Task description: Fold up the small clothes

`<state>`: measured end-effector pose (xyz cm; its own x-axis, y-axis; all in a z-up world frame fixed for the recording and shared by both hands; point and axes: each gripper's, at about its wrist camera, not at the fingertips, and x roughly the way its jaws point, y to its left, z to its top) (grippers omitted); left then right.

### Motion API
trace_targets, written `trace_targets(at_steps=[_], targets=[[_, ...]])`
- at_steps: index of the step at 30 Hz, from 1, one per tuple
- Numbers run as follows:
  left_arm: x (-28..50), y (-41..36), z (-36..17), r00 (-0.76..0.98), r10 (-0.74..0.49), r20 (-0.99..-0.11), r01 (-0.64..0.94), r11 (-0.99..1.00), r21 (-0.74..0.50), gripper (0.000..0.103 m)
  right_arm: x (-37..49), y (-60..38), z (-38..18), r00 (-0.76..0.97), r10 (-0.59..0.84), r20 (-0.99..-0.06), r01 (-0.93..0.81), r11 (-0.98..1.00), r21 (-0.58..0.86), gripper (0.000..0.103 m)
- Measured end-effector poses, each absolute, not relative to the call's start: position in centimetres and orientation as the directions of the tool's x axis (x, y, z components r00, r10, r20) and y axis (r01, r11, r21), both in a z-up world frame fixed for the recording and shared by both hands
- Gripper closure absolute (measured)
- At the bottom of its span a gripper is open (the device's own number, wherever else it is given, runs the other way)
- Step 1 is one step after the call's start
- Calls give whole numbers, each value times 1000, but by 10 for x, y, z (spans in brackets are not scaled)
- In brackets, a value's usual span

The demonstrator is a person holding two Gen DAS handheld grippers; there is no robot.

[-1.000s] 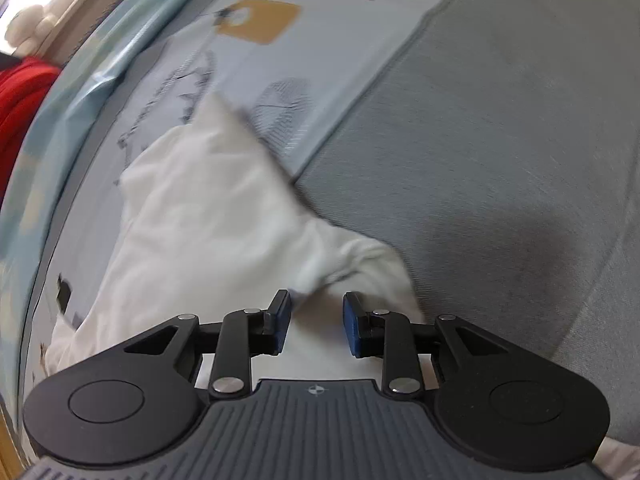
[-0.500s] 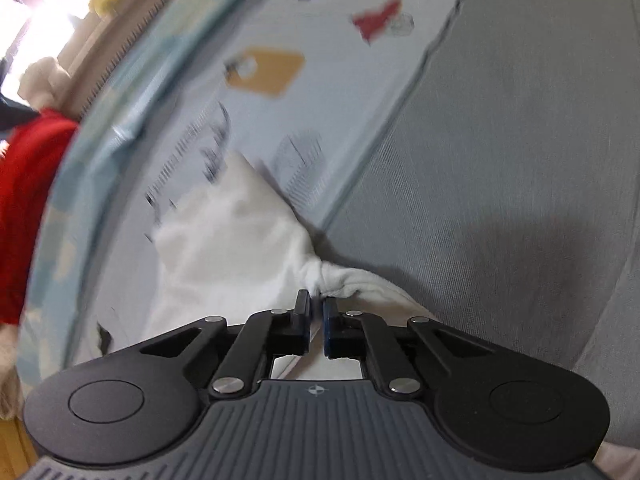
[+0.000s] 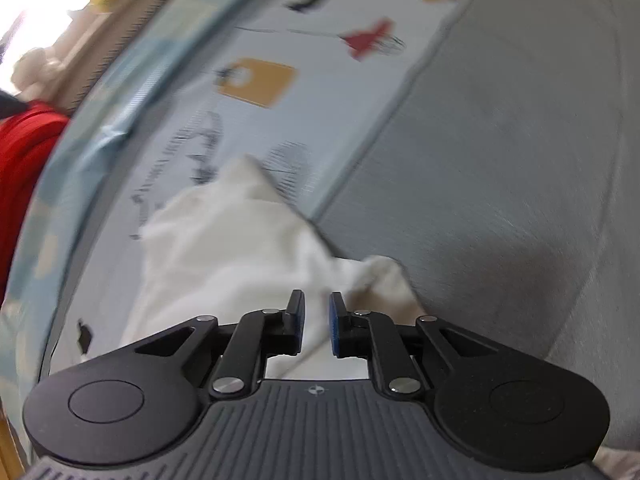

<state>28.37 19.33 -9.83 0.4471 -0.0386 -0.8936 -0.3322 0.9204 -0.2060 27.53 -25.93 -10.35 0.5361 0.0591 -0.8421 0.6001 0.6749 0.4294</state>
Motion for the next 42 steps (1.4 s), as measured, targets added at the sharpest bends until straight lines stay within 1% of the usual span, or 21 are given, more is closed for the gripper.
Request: trace_targets(at_steps=[2,4,5,9,12,14,15,16,18,19,22,23,25,27,28,30,32,33,36,39,42], targets=[[286,190,-107,427,-62,-902,-321,922,-216,80,278,-253,-98,565,69,-822,551,710,438,88],[287,185,-108,416,-43,-909,-291,940,-177,102,282,-253,-98,568,60,-821,539,727,426,85],[285,186,-105,421,-16,-907,-293,944,-153,102,286,-254,-101,566,69,-822,532,731,428,83],[271,193,-71,468,-2,-883,-340,923,-182,102,295,-263,-116,530,94,-843,547,722,425,81],[274,188,-85,383,27,-923,-335,936,-111,102,297,-266,-129,494,111,-862,583,693,423,80],[277,183,-95,349,93,-933,-332,943,-30,102,295,-270,-136,469,109,-876,607,681,410,81],[276,180,-90,386,128,-914,-329,944,-6,101,294,-271,-137,469,109,-877,609,679,410,81],[276,179,-83,431,124,-894,-321,947,-23,101,293,-270,-136,470,105,-877,610,680,408,81],[276,177,-75,499,45,-866,-278,954,-111,98,292,-268,-129,479,82,-874,605,690,397,81],[277,176,-80,498,12,-867,-261,956,-137,97,292,-266,-125,489,64,-870,595,704,387,80],[282,181,-123,337,-7,-942,-301,947,-115,99,295,-264,-123,496,41,-867,573,734,363,80],[280,185,-130,328,-27,-944,-309,941,-135,99,296,-266,-128,481,45,-875,584,728,359,81],[280,186,-117,351,-21,-936,-317,938,-140,98,292,-271,-134,462,65,-884,606,705,369,81],[279,182,-98,435,-9,-901,-280,949,-145,91,290,-269,-127,477,51,-877,598,712,367,80],[278,181,-94,454,-6,-891,-269,952,-143,85,290,-267,-123,491,39,-870,582,729,360,79],[276,185,-107,392,8,-920,-297,947,-119,81,292,-263,-121,506,23,-862,539,772,337,78],[271,189,-132,283,12,-959,-326,942,-85,72,292,-268,-134,454,68,-888,555,758,342,78],[267,190,-133,277,10,-961,-332,939,-86,69,290,-270,-139,444,90,-892,563,746,355,79],[259,176,-90,376,51,-925,-283,957,-62,71,284,-266,-120,454,45,-890,550,772,319,77],[237,160,-43,548,69,-833,-204,977,-53,70,270,-265,-78,563,43,-825,483,793,371,77],[215,145,-23,535,71,-842,-161,987,-20,71,250,-265,-37,656,37,-754,394,835,383,77]])
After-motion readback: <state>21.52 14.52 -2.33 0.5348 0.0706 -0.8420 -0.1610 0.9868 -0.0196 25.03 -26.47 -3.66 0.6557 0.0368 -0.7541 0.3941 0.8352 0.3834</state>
